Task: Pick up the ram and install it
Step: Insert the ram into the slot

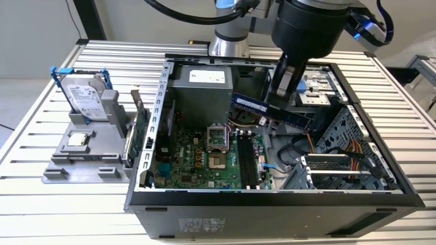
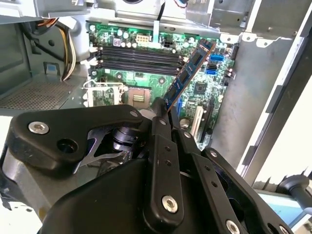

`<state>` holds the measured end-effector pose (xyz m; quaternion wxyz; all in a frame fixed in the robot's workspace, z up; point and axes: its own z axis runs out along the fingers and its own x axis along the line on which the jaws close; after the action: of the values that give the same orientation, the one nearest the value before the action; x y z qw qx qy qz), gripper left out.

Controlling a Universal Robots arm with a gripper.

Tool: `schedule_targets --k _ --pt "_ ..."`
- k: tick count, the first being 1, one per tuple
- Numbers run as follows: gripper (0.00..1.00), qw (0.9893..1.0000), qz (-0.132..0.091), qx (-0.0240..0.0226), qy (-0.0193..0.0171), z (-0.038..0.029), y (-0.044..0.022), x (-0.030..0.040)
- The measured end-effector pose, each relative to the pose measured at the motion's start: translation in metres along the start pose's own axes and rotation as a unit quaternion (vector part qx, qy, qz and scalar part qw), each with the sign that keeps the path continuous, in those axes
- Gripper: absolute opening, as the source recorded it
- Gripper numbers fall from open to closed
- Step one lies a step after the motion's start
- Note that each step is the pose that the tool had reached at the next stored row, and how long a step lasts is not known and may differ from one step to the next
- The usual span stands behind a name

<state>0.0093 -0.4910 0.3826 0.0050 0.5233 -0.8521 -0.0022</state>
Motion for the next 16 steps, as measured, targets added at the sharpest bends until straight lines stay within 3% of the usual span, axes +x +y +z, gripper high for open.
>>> schedule_targets --k 9,16 --pt "0.00 0.9996 0.027 -0.0002 -0.0003 -0.0011 0.0000 0.0000" --pt "0.00 0.9987 0.050 -0.0003 -0.0005 -0.0020 0.0000 0.0000"
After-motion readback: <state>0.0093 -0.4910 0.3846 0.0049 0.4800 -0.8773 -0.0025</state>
